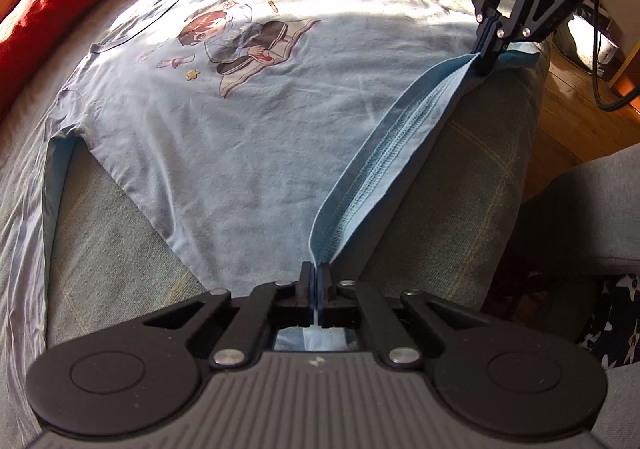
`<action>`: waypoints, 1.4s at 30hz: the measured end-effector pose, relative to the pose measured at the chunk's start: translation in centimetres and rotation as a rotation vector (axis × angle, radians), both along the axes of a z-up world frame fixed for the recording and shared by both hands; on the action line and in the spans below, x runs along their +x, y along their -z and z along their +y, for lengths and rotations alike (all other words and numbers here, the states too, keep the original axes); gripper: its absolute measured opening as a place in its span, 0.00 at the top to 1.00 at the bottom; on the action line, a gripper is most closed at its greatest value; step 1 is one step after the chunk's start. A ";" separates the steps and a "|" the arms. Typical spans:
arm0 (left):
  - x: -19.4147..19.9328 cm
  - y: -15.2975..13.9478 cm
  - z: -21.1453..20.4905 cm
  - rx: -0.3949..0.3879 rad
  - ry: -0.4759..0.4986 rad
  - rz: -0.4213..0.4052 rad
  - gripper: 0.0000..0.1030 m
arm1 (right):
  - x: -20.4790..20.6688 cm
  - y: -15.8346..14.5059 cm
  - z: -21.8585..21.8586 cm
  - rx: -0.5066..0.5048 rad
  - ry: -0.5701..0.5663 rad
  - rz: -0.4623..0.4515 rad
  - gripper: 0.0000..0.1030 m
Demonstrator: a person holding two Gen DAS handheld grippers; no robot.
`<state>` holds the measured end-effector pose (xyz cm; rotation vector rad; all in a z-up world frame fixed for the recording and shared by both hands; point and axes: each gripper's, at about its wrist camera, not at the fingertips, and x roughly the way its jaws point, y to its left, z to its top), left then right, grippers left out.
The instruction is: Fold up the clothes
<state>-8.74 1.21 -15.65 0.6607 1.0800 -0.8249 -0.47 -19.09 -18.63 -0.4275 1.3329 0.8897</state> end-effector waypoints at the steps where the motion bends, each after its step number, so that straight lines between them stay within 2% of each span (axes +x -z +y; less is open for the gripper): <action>1: -0.3 -0.6 0.4 -0.002 0.006 0.017 1.00 | -0.1 -0.3 0.0 0.008 -0.015 0.018 0.97; 6: -2.5 -1.1 2.5 0.063 0.059 0.148 1.00 | -0.8 -0.6 -0.1 0.039 -0.089 0.178 0.95; 9: -3.1 -0.2 3.5 0.139 0.048 0.195 1.00 | -1.2 0.1 0.1 -0.002 -0.127 0.197 0.91; 11: -2.6 -0.8 3.6 0.118 0.015 0.175 1.00 | -1.3 0.4 0.2 -0.029 -0.147 0.211 0.87; 13: -1.5 -1.5 3.2 0.061 -0.034 0.162 0.96 | -0.8 -0.1 0.2 -0.018 -0.134 0.220 0.83; 16: 0.2 -2.0 1.7 -0.036 -0.082 0.129 0.96 | 0.3 -1.1 0.5 0.032 -0.081 0.193 0.77; 20: 2.1 -0.7 -0.7 -0.094 -0.113 0.115 0.94 | 1.2 -1.0 0.9 0.053 -0.018 0.133 0.64; 24: 2.3 2.2 -0.4 -0.035 -0.210 0.177 0.91 | 2.0 -0.1 0.9 0.042 0.054 0.072 0.51; 25: 1.9 2.5 0.1 -0.027 -0.227 0.189 0.91 | 2.2 0.2 0.9 0.039 0.072 0.056 0.51; 30: 1.1 1.2 1.7 -0.041 -0.328 0.192 0.90 | 2.4 0.8 0.5 0.048 0.149 -0.012 0.51; 32: 1.8 0.5 1.6 -0.066 -0.379 0.144 0.86 | 2.5 1.1 0.6 0.047 0.173 -0.041 0.45; 34: 2.9 0.7 0.9 -0.091 -0.404 0.106 0.74 | 2.6 1.5 0.8 0.047 0.196 -0.069 0.36; 36: 4.0 1.1 0.1 -0.116 -0.422 0.073 0.73 | 2.7 1.8 0.9 0.047 0.219 -0.098 0.33; 38: 4.7 2.0 -0.3 -0.136 -0.453 0.069 0.70 | 2.8 2.1 1.1 0.047 0.242 -0.127 0.33; 40: 5.0 2.9 -0.2 -0.157 -0.482 0.078 0.64 | 2.8 2.4 1.2 0.047 0.266 -0.156 0.28; 42: 5.0 3.2 0.1 -0.181 -0.496 0.086 0.61 | 2.9 2.7 1.4 0.047 0.289 -0.185 0.11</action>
